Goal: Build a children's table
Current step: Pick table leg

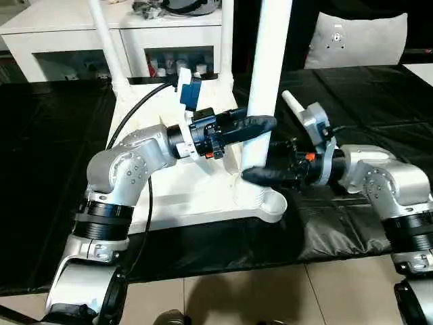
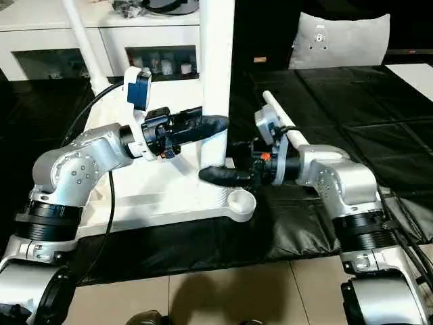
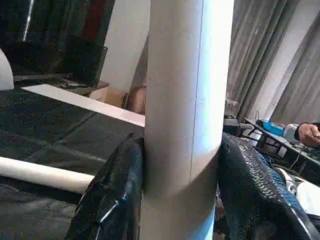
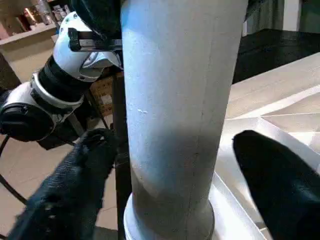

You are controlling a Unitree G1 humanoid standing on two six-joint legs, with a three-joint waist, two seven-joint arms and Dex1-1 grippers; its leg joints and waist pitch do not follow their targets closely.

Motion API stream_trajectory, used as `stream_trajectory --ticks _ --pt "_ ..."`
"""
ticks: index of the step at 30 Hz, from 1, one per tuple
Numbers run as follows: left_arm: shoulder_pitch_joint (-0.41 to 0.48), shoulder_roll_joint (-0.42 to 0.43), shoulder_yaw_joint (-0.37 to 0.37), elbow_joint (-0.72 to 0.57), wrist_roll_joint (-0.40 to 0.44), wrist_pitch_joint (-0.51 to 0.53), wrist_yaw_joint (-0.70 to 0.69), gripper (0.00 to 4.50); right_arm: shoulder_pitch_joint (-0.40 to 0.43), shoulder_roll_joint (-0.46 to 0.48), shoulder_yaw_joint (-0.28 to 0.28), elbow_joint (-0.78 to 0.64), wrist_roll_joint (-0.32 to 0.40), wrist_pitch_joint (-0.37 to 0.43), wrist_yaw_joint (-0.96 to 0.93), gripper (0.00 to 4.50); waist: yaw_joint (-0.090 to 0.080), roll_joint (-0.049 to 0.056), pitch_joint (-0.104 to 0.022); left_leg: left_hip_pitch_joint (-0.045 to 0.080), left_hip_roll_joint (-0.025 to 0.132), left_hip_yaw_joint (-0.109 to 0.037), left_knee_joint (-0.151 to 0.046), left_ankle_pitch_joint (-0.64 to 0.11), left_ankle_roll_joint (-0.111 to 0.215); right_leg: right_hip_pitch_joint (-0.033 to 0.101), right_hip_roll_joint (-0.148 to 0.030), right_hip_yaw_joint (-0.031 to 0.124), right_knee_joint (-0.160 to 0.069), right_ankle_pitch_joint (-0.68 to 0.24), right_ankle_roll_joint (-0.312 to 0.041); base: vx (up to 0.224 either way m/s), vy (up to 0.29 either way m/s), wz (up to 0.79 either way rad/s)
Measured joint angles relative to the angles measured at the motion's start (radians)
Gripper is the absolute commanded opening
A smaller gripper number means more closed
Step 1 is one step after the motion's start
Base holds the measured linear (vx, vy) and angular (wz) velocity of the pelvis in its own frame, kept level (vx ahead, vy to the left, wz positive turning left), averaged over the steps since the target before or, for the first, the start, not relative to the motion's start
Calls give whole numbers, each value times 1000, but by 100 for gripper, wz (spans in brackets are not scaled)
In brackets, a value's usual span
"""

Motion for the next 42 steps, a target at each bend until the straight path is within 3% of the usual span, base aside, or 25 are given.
stream_trajectory --ticks 17,18,25,36,39,42 --pt "0 -9 -16 -16 -2 1 1 185 0 35 18 0 9 8 9 253 0 0 0 0 0 0 0 0 0 0 0 0 0 0 0 0 0 0" --pt "1 -11 -17 -16 -2 1 1 185 0 36 19 0 9 8 9 229 0 0 0 0 0 0 0 0 0 0 0 0 0 0 0 0 0 0" --pt "1 -11 -24 -16 0 -4 2 185 0 37 19 1 8 8 12 194 0 0 0 0 0 0 0 0 0 0 0 0 0 0 0 0 0 0" --pt "1 7 -38 -17 7 -10 -11 184 0 37 32 6 -12 -13 13 189 0 0 0 0 0 0 0 0 0 0 0 0 0 0 0 0 0 0" --pt "2 12 -43 -17 11 -12 -14 184 0 43 31 14 -13 -7 12 259 0 0 0 0 0 0 0 0 0 0 0 0 0 0 0 0 0 0" --pt "6 15 -57 -26 19 -13 -19 184 -1 44 26 20 1 23 10 279 1 0 0 0 0 0 0 0 0 0 0 0 0 0 0 0 0 0"
